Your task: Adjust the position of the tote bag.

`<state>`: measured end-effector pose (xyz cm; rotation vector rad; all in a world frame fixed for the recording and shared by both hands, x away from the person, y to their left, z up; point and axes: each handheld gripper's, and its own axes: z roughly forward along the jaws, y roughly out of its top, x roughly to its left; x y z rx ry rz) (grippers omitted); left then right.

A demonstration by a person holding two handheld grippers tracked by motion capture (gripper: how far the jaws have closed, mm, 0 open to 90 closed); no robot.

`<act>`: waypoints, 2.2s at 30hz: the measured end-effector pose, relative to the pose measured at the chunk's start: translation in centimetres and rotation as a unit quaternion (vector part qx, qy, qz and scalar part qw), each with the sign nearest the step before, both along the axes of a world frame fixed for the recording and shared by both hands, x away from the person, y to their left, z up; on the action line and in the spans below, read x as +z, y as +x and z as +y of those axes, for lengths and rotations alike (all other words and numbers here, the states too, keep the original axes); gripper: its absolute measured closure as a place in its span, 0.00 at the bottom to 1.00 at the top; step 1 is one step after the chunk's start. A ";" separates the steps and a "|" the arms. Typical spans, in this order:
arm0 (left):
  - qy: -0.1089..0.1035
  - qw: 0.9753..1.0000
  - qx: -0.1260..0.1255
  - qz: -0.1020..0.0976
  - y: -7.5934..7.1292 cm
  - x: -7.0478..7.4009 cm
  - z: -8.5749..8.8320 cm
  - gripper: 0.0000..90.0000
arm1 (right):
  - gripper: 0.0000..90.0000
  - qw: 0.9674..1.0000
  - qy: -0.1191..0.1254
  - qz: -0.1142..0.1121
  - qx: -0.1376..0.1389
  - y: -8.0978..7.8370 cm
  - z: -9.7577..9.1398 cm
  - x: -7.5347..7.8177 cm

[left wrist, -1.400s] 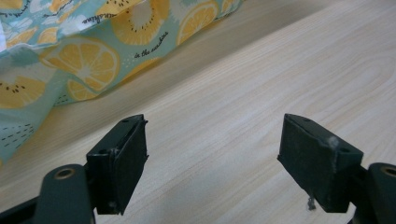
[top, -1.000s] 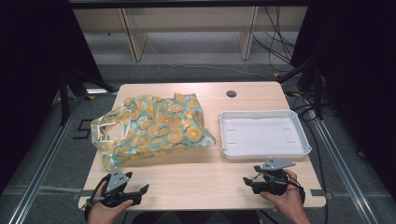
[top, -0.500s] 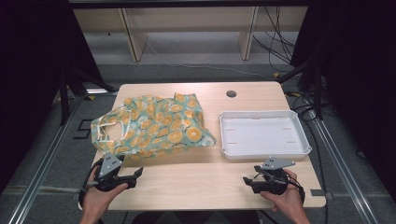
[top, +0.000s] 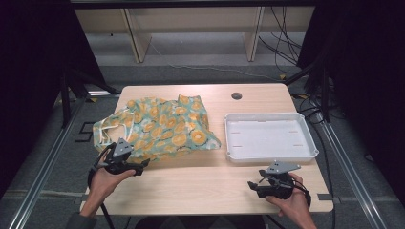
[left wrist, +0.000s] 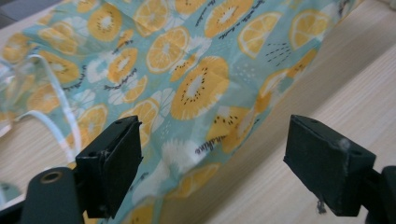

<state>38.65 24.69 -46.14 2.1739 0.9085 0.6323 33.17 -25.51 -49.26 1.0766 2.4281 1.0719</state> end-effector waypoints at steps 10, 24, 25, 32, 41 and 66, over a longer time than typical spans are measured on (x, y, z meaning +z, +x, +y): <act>0.023 0.999 -0.020 0.027 1.3 -1.4 -0.5 0.45 | 0.39 1.000 0.003 0.006 0.001 -0.1 0.2 0.0; 0.021 0.992 -0.095 0.079 -0.9 -2.6 -5.0 0.98 | 0.39 1.000 0.005 0.005 -0.002 -0.2 0.3 0.0; 0.016 0.991 -0.104 0.084 -1.1 -2.5 -5.6 0.97 | 0.39 1.000 0.006 0.007 -0.003 -0.2 0.3 0.0; 0.024 0.984 -0.142 0.101 -2.2 -2.1 -9.4 0.96 | 0.39 1.000 0.004 -0.004 0.002 -0.1 0.2 -0.1; -0.002 0.980 -0.167 0.110 -2.5 -2.0 -13.9 0.95 | 0.39 1.000 0.013 0.009 -0.001 -0.2 0.4 0.0; -0.052 0.971 -0.196 0.129 -2.7 -0.6 -20.5 0.75 | 0.39 1.000 0.021 -0.005 0.005 0.1 0.5 0.4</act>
